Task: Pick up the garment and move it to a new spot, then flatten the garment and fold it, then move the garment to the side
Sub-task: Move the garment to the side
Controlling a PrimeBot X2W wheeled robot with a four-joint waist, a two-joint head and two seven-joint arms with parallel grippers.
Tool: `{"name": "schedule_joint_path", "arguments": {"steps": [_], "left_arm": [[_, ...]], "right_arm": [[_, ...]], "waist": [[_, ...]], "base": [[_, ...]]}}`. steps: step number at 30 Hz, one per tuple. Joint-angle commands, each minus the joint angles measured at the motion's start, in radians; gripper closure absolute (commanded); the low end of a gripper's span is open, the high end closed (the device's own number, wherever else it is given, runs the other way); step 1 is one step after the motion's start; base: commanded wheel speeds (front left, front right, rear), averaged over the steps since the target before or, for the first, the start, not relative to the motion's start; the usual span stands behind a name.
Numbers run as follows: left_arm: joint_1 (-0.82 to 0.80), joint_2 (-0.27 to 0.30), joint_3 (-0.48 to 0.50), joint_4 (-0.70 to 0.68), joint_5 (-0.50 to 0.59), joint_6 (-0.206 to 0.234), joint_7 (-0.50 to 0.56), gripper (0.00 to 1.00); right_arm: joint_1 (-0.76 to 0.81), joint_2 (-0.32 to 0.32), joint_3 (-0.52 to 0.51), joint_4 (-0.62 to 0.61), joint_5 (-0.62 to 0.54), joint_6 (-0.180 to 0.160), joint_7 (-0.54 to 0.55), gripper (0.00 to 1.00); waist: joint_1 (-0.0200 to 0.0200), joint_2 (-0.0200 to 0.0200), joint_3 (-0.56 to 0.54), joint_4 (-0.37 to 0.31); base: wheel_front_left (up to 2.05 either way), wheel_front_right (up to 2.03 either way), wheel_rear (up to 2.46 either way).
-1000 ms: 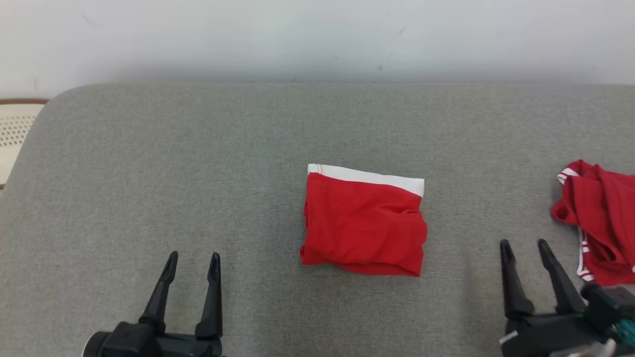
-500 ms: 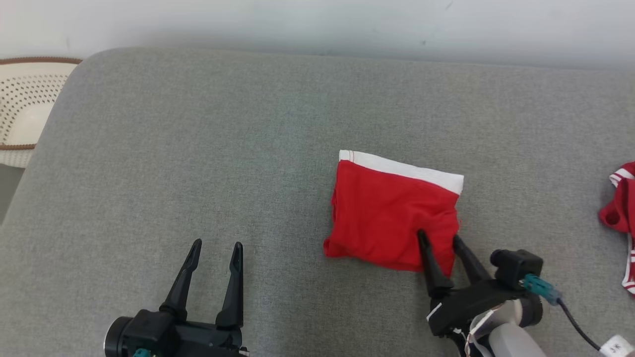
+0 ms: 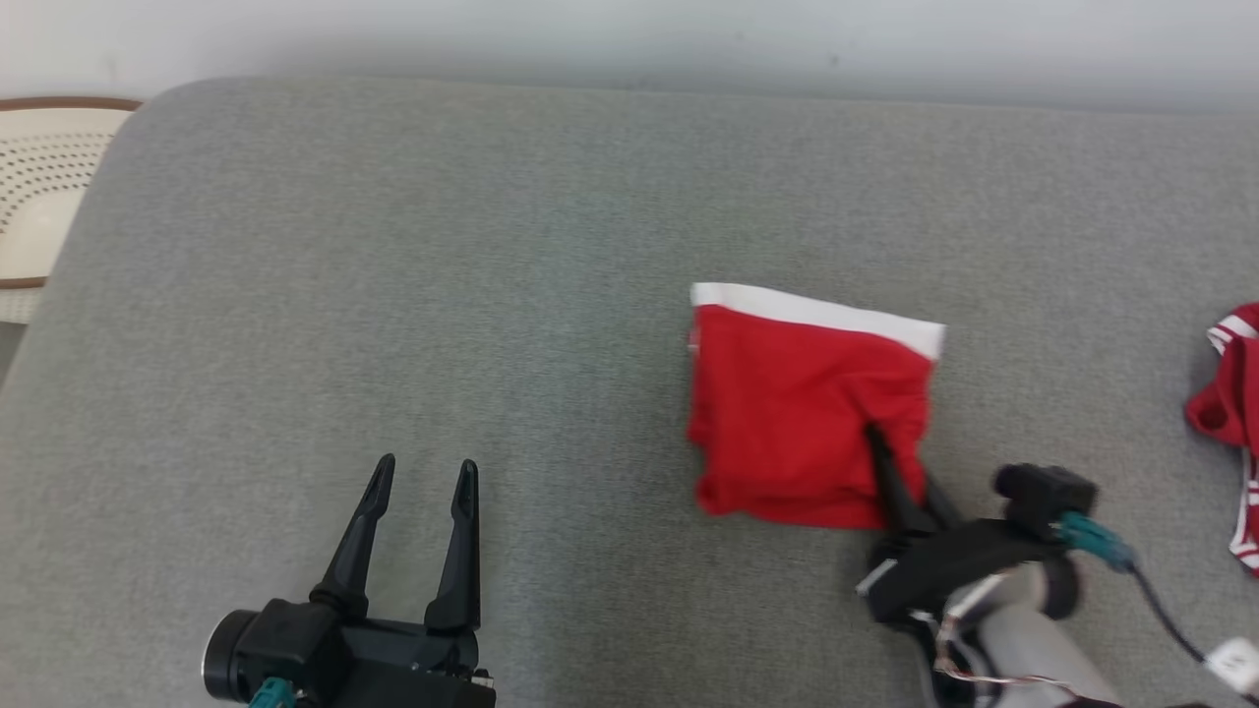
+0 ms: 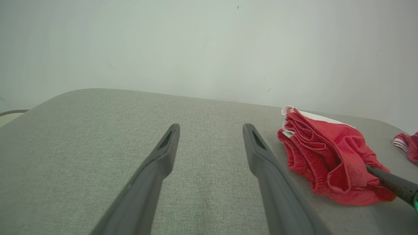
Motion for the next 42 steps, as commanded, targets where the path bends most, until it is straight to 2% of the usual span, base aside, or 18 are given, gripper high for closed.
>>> {"name": "schedule_joint_path", "arguments": {"steps": [1,7,11,16,21,25,29,34,38,42], "left_arm": [[-0.006,0.000,0.003,-0.005,0.005,0.001,-0.005,0.00],[-0.015,0.004,0.022,-0.023,0.016,-0.010,-0.005,0.00],[-0.022,0.010,0.029,-0.044,0.031,-0.010,-0.004,0.00],[-0.046,0.024,0.031,-0.058,0.048,-0.024,-0.004,0.00],[-0.080,0.037,0.022,-0.062,0.057,-0.035,-0.004,0.00],[-0.111,0.043,0.007,-0.067,0.065,-0.044,0.001,0.00],[-0.136,0.048,-0.008,-0.062,0.073,-0.050,0.015,0.00],[-0.152,0.048,-0.022,-0.061,0.075,-0.054,0.019,0.00],[-0.157,0.050,-0.025,-0.058,0.072,-0.055,0.020,0.00],[-0.166,0.050,-0.031,-0.056,0.071,-0.053,0.020,0.00]], "right_arm": [[0.031,-0.038,-0.012,0.010,-0.005,-0.002,-0.006,1.00],[0.092,-0.140,-0.023,-0.114,-0.079,-0.002,-0.008,1.00],[0.150,-0.211,-0.057,-0.221,-0.154,-0.001,0.009,1.00],[0.214,-0.267,-0.120,-0.349,-0.212,-0.001,0.037,1.00],[0.190,-0.324,-0.151,-0.438,-0.242,-0.001,0.067,1.00],[0.123,-0.384,-0.165,-0.468,-0.222,-0.001,0.087,1.00],[0.003,-0.458,-0.141,-0.414,-0.161,-0.001,0.082,1.00],[-0.109,-0.505,-0.092,-0.260,-0.061,-0.001,0.080,1.00],[-0.178,-0.524,-0.032,-0.168,-0.026,-0.001,0.067,1.00],[-0.267,-0.527,0.031,-0.024,0.011,-0.001,0.066,1.00]], "waist": [[0.0000,0.0001,0.006,-0.013],[0.0000,0.0001,0.031,-0.088],[0.0000,0.0001,0.058,-0.165],[0.0000,0.0001,0.089,-0.258],[0.0000,0.0001,0.117,-0.333],[0.0000,0.0001,0.138,-0.370],[0.0000,0.0001,0.157,-0.404],[0.0000,0.0001,0.176,-0.400],[0.0000,0.0001,0.190,-0.390],[0.0000,0.0001,0.209,-0.369]], "base": [[0.00,0.00,0.00],[0.00,0.00,0.00],[0.00,0.00,0.00],[0.00,0.00,0.00],[0.00,0.00,0.00],[0.00,0.00,0.00],[0.00,0.00,0.00],[0.00,0.00,0.00],[0.00,0.00,0.00],[0.00,0.00,0.00]]}}
